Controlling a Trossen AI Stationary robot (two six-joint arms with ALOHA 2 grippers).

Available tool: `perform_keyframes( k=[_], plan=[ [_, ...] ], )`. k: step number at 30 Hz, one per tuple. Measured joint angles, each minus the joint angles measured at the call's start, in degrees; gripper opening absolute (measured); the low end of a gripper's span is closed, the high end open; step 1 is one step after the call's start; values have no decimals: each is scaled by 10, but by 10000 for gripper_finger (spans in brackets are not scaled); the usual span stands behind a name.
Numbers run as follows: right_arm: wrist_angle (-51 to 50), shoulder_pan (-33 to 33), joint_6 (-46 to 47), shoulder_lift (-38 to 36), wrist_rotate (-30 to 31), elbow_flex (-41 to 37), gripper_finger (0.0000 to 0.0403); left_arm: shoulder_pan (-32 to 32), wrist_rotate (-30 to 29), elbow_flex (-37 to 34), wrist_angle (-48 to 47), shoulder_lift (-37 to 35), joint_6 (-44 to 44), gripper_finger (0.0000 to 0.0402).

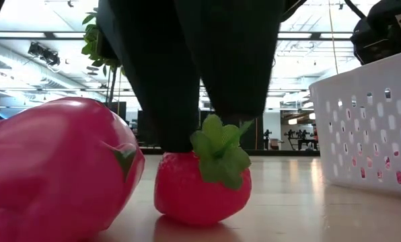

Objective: Pick and placing Produce into tupperware
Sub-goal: Put the red strawberry into the white basket

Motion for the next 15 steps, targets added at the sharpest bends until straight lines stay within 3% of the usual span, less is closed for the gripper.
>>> perform_keyframes(
  k=[15],
  plan=[
    [0, 0, 0, 0, 0, 0, 5, 2, -12, 0, 3, 0, 21, 172]
  ],
)
